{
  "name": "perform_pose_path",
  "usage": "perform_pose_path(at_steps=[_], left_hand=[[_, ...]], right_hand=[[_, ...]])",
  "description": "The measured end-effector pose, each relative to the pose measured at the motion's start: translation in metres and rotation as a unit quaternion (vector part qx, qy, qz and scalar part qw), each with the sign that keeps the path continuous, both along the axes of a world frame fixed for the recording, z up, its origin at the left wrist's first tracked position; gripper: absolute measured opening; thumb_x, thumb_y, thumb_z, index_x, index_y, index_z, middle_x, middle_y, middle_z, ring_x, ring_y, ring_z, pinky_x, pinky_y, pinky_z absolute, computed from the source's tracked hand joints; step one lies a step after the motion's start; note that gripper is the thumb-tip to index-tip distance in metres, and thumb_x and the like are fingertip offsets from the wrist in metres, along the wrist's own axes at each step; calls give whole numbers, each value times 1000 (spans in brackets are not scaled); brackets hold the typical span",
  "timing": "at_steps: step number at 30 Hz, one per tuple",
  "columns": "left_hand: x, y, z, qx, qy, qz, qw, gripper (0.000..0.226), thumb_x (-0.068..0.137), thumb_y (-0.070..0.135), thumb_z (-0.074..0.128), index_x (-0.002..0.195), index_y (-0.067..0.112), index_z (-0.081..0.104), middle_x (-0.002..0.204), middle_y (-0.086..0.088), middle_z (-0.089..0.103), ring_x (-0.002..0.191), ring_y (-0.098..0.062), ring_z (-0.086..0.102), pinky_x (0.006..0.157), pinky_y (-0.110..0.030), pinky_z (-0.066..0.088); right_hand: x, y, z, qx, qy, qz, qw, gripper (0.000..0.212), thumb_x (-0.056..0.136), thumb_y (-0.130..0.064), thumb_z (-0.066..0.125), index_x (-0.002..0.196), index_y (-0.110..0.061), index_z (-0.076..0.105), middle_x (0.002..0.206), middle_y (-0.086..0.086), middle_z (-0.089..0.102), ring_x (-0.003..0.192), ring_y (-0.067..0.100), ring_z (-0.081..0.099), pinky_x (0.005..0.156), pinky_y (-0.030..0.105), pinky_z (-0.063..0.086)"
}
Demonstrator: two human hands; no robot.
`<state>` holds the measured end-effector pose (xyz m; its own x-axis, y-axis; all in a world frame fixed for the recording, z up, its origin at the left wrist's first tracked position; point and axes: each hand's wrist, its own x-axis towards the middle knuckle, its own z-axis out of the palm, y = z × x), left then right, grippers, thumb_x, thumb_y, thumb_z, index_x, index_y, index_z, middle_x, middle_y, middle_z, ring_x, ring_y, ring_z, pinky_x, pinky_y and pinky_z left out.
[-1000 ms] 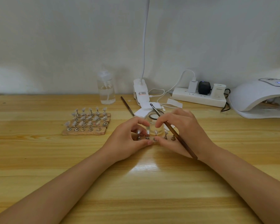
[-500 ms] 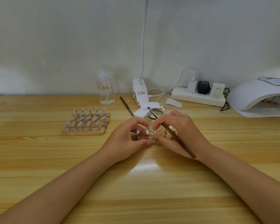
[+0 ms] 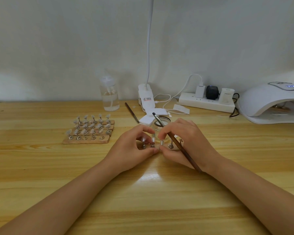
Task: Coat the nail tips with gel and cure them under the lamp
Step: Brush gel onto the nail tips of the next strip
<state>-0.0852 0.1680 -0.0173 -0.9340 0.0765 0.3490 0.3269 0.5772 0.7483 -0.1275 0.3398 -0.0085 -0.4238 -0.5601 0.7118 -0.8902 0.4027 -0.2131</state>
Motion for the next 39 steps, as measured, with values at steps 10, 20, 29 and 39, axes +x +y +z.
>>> perform_pose_path(at_steps=[10,20,29,39], left_hand=[[7,4,6,-45,85,-16,995,31,69,39,67,96,46,55,100,19,59,104,-12,54,94,-44,40],[9,6,6,-19,150,-23,988,18,75,21,64,91,19,73,93,7,66,90,-5,56,89,-55,39],[12,7,7,6,187,16,982,17,76,15,68,92,22,70,85,5,70,82,-7,61,94,-59,36],[11,7,9,39,180,34,982,24,75,2,71,93,19,70,81,5,68,80,-7,60,87,-54,43]], right_hand=[[8,-6,0,-90,-4,-2,996,18,68,-25,60,81,-13,63,75,-12,59,72,3,51,77,24,41],[11,-10,-1,-122,9,-4,992,19,72,-21,61,86,-9,65,81,-8,62,75,3,52,75,21,45],[10,-6,2,-153,-65,-6,986,28,75,-33,69,96,-14,64,88,-8,64,80,1,56,80,22,47],[7,-1,16,-343,-292,-4,893,31,82,-46,42,89,-30,68,50,-6,60,44,-1,48,56,7,39]])
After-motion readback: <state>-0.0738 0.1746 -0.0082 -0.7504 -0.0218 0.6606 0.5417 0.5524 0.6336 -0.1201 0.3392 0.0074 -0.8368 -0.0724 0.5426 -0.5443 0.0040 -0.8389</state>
